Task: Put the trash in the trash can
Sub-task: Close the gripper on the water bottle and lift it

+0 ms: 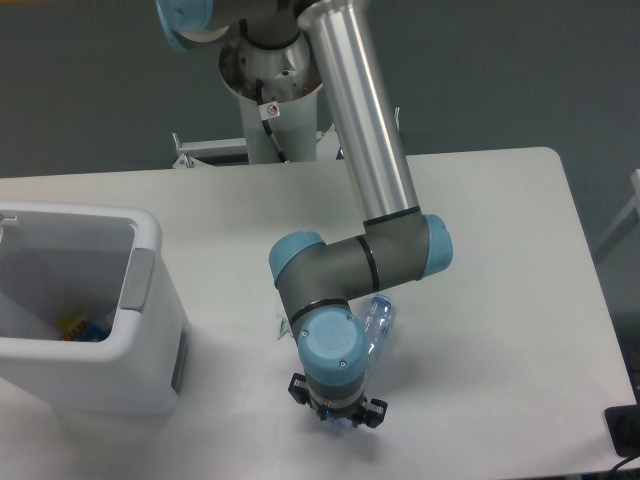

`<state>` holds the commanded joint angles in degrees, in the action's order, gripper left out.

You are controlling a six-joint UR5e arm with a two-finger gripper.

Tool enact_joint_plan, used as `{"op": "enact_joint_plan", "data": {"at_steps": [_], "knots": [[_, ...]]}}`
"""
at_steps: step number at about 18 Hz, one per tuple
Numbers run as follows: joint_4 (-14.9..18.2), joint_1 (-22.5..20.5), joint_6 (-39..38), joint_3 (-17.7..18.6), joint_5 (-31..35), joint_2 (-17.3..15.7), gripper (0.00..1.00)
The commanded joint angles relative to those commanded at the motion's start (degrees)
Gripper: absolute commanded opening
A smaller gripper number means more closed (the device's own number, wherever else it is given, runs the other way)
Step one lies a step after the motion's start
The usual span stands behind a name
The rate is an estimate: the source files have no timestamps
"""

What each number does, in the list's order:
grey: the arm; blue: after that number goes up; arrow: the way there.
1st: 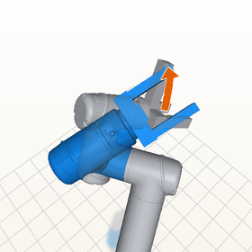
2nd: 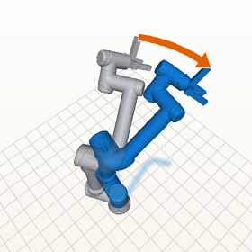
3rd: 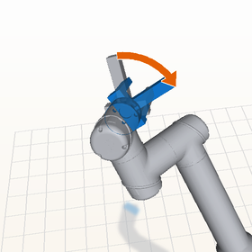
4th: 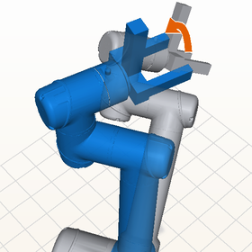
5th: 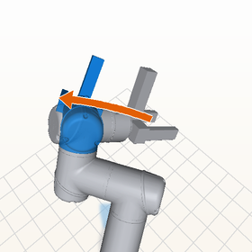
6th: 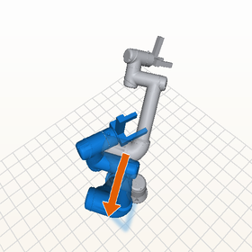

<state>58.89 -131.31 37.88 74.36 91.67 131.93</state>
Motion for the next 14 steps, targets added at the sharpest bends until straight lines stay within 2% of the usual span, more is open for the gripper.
{"op": "enact_joint_plan", "data": {"at_steps": [3,4,7,9,12,14], "knots": [[0.0,-0.8,0.0,0.2,-1.3,-1.5,0.46],[0.0,-2.4,0.0,0.3,-2.8,-2.6,0.46],[0.0,-5.7,-0.7,0.3,-14.1,-4.5,0.46],[-0.1,-9.0,-4.2,0.1,-26.2,-6.3,0.46],[-0.2,-12.3,-4.7,0.1,-37.3,-8.4,0.46],[-0.3,-13.8,-5.0,0.2,-42.5,-9.6,0.46]]}}
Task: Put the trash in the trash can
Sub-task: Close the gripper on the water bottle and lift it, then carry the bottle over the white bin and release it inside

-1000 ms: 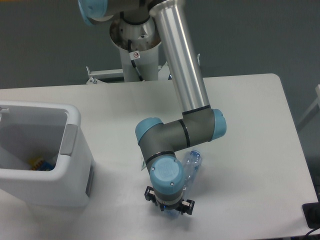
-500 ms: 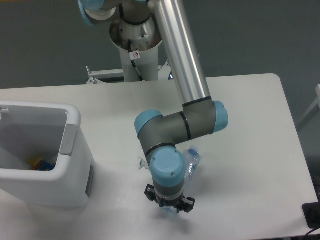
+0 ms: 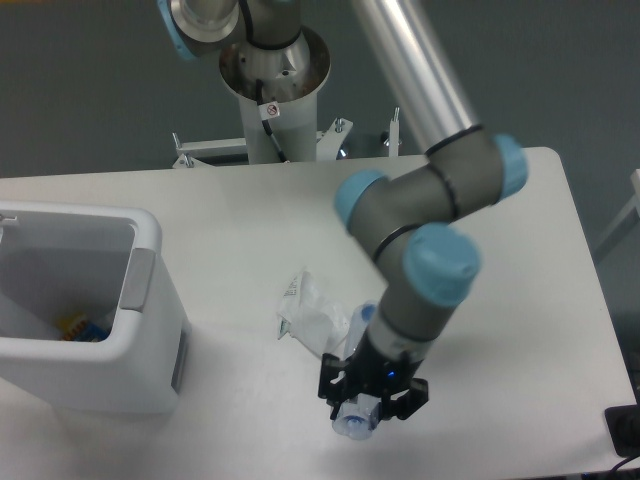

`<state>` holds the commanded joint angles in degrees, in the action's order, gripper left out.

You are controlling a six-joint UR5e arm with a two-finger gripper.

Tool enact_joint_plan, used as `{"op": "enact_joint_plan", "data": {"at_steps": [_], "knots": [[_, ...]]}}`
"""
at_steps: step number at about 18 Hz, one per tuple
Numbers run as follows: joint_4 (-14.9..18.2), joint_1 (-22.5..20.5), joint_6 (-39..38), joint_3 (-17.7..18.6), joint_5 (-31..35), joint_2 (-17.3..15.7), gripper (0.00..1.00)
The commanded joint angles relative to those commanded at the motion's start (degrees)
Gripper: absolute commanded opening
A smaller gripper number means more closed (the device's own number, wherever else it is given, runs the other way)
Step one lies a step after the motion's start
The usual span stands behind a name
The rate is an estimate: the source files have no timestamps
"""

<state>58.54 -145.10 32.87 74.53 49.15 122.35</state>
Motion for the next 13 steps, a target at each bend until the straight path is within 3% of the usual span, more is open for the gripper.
{"op": "enact_joint_plan", "data": {"at_steps": [9,13], "knots": [[-0.5,-0.7,0.6,-1.3,-10.9,-4.0,0.47],[-1.6,1.4,0.2,-2.0,-11.4,-7.1,0.47]]}}
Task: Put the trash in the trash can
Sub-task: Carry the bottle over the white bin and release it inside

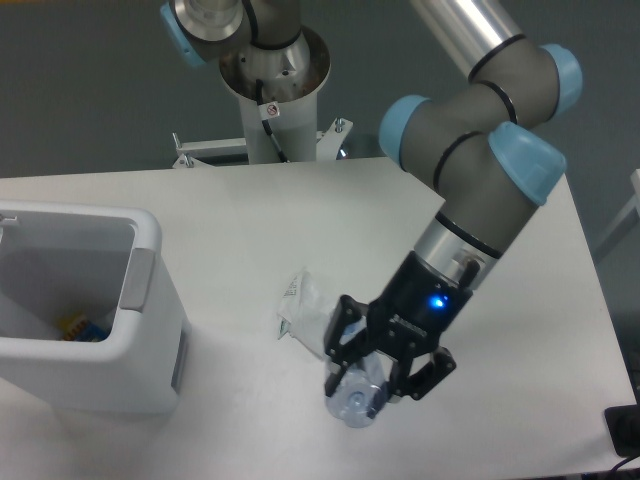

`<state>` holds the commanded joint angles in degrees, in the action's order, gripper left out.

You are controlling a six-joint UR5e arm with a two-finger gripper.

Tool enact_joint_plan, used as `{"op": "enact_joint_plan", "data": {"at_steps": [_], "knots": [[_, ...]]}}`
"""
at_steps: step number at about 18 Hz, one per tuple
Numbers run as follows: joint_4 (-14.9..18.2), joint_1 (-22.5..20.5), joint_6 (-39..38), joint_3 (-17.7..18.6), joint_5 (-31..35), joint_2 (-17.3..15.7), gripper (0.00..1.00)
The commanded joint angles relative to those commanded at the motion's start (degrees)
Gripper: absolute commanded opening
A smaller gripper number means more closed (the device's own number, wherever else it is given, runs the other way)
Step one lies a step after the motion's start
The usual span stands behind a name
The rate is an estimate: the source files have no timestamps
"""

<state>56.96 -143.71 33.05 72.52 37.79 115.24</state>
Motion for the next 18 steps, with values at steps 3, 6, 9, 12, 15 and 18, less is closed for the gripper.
{"op": "enact_joint_plan", "data": {"at_steps": [3,6,9,12,15,18], "knots": [[-0.1,1.4,-0.2,-1.4,-3.1,-2.7,0.46],[-0.1,3.2,-0.1,-1.8,-6.5,-4.9,0.46],[-1.1,4.7,0.3,-2.2,-8.1,-6.8,0.46],[-3.1,9.7,0.2,-2.3,-10.2,-7.1,0.46],[-4.0,13.8,0.3,-1.9,-10.2,-7.7,0.45],[-5.6,15.4,0.3,-1.8,-10.2,-8.6,0.45]]}}
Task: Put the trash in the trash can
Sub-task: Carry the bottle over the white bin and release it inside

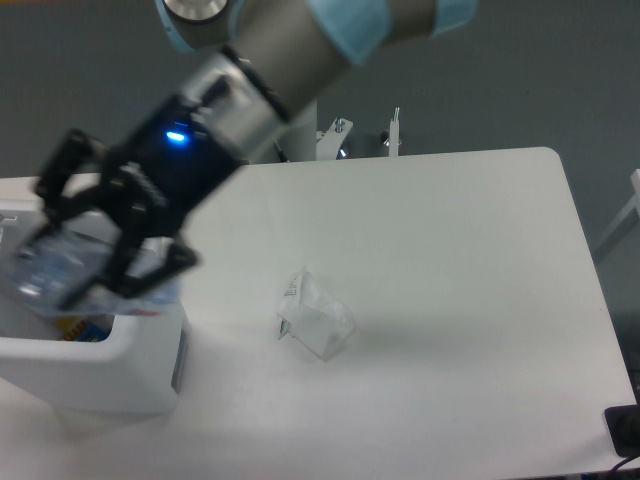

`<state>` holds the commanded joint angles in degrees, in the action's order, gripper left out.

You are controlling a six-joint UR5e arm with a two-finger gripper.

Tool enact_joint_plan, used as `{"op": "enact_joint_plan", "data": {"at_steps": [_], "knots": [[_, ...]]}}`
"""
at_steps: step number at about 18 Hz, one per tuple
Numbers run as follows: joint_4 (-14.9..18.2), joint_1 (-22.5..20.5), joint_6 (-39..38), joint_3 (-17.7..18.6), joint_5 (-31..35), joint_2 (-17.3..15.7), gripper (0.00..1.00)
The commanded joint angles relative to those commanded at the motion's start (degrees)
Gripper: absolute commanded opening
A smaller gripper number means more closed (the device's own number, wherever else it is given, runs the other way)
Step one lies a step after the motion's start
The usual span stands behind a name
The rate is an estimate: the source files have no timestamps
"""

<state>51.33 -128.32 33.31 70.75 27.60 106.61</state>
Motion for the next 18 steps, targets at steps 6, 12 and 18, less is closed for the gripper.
{"op": "enact_joint_plan", "data": {"at_steps": [6,12,18], "knots": [[-0.4,2.5,1.5,2.9,0.1,0.3,0.45],[-0.4,4.4,1.7,4.5,0.3,3.3,0.69],[-0.4,4.4,1.7,6.4,0.3,3.2,0.99]]}}
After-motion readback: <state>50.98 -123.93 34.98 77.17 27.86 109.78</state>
